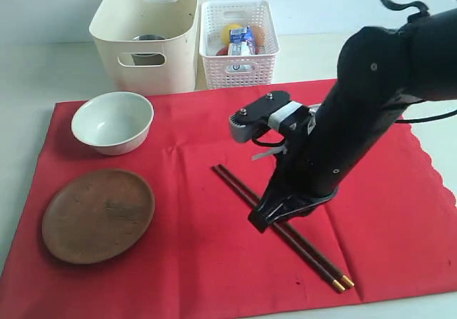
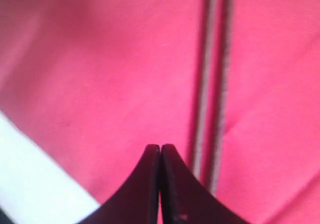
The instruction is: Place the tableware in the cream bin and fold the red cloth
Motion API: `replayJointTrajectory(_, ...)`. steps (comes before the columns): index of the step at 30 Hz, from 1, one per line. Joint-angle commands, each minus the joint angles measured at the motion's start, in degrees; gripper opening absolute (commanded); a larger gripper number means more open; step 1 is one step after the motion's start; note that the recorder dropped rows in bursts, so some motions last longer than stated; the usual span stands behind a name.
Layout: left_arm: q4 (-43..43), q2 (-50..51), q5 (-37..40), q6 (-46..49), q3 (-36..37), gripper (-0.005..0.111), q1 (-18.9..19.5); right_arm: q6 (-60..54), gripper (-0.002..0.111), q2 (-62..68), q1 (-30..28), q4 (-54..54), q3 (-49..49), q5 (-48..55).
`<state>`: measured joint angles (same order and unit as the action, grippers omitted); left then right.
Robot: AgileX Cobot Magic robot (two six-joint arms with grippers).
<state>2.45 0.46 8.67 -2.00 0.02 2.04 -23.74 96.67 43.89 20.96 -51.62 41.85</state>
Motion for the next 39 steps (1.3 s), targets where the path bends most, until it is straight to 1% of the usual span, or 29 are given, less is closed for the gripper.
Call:
replayJointTrajectory(1,-0.31,-0.16,-0.22,0.02,-0.02,0.0,0.17,-13.08,0.0,0.71,-2.56,11.9,0.05,3.27)
replayJointTrajectory(3,-0.31,-0.16,-0.22,0.02,-0.02,0.0,0.17,-7.89,0.0,0.99,-2.56,9.52,0.05,0.71)
replayJointTrajectory(5,-0.31,-0.16,-0.22,0.02,-0.02,0.0,0.17,-2.69,0.003,1.1,-2.56,6.19,0.05,-1.24)
replayJointTrajectory(6,-0.31,-0.16,-0.22,0.02,-0.02,0.0,0.17,-0.06,0.008,1.1,-2.56,3.83,0.05,-2.18)
replayJointTrajectory(8,-0.31,-0.16,-0.22,0.02,-0.02,0.0,0.17,6.29,0.02,1.5,-2.56,-1.57,0.05,-2.86)
replayJointTrajectory(10,-0.31,-0.16,-0.22,0.02,-0.02,0.0,0.17,10.13,0.032,2.1,-2.56,-4.14,0.05,-2.64)
replayJointTrajectory(12,-0.31,-0.16,-0.22,0.02,-0.02,0.0,0.17,9.75,0.045,3.01,-2.56,-4.12,0.16,-2.64)
replayJointTrajectory(13,-0.31,-0.16,-0.22,0.02,-0.02,0.0,0.17,9.29,0.049,3.63,-2.56,-4.12,0.3,-2.64)
replayJointTrajectory(15,-0.31,-0.16,-0.22,0.02,-0.02,0.0,0.17,8.08,0.052,5.05,-2.56,-4.12,0.39,-2.5)
replayJointTrajectory(23,-0.31,-0.16,-0.22,0.02,-0.02,0.0,0.17,6.76,0.051,9.0,-2.56,-3.0,0.39,-3.88)
replayJointTrajectory(26,-0.31,-0.16,-0.22,0.02,-0.02,0.0,0.17,3.71,0.05,10.53,-2.56,-1.26,0.39,-4.26)
replayJointTrajectory(27,-0.31,-0.16,-0.22,0.02,-0.02,0.0,0.17,3.57,0.048,10.57,-2.56,-1.32,0.39,-4.36)
replayJointTrajectory(28,-0.31,-0.16,-0.22,0.02,-0.02,0.0,0.17,3.57,0.039,10.94,-2.56,-1.32,0.39,-4.37)
replayJointTrajectory(29,-0.31,-0.16,-0.22,0.02,-0.02,0.0,0.17,3.57,0.035,11.08,-2.56,-1.44,0.39,-4.47)
replayJointTrajectory(30,-0.31,-0.16,-0.22,0.02,-0.02,0.0,0.17,3.57,0.025,11.63,-2.56,-1.44,0.39,-4.84)
replayJointTrajectory(31,-0.31,-0.16,-0.22,0.02,-0.02,0.0,0.17,3.57,0.019,12.26,-2.56,-1.44,0.39,-5.37)
replayJointTrajectory(32,-0.31,-0.16,-0.22,0.02,-0.02,0.0,0.17,3.57,0.016,12.69,-2.56,-1.44,0.39,-5.75)
replayJointTrajectory(39,-0.31,-0.16,-0.22,0.02,-0.02,0.0,0.17,3.84,0.015,12.61,-2.56,-1.86,0.39,-8.06)
